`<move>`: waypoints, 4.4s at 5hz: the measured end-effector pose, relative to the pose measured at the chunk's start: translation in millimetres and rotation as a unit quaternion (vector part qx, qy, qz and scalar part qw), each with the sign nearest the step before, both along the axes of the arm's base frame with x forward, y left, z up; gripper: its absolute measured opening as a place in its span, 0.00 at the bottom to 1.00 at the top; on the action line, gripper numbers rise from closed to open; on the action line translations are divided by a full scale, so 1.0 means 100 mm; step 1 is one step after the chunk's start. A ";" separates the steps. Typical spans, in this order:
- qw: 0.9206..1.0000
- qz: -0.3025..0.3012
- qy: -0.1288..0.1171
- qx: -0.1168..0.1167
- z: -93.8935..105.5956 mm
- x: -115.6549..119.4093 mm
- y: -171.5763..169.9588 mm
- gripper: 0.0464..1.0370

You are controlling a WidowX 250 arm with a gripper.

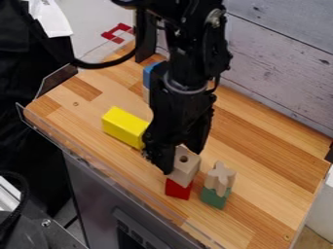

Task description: Move the hollow cube from the top of red cube to the top of yellow rectangular block

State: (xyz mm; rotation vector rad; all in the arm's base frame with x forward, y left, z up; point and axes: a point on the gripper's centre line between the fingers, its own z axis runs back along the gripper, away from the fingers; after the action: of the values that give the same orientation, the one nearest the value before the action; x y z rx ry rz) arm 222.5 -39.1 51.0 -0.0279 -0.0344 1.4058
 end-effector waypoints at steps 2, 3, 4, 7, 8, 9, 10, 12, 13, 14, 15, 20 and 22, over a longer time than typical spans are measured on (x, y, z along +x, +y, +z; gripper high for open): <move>1.000 0.000 0.003 -0.002 0.06 -0.03 0.09 0.51; 1.000 -0.002 -0.021 0.015 0.25 -0.02 0.39 0.51; 0.998 0.010 -0.051 0.031 0.44 0.07 0.80 0.51; 0.998 0.051 -0.042 -0.014 0.23 0.15 1.41 0.51; 0.999 0.040 -0.029 -0.020 0.15 0.16 1.36 0.51; 0.999 0.032 -0.034 -0.027 0.15 0.21 1.27 0.51; 0.999 0.021 -0.028 -0.031 0.10 0.22 1.15 0.51; 0.999 0.007 -0.010 -0.039 -0.05 0.24 1.05 0.51; 0.999 0.010 -0.006 -0.037 -0.08 0.24 1.05 0.51; 0.999 0.008 -0.008 -0.035 -0.07 0.27 1.07 0.55; 0.999 0.005 0.019 -0.027 -0.13 0.21 1.10 0.79; 0.946 -0.320 -0.043 -0.024 0.73 0.23 0.42 0.96; 0.845 -0.533 -0.014 -0.047 0.63 0.10 0.10 0.96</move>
State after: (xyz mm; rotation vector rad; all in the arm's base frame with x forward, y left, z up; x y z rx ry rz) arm 232.2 -29.3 114.1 -0.1289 0.0258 0.2810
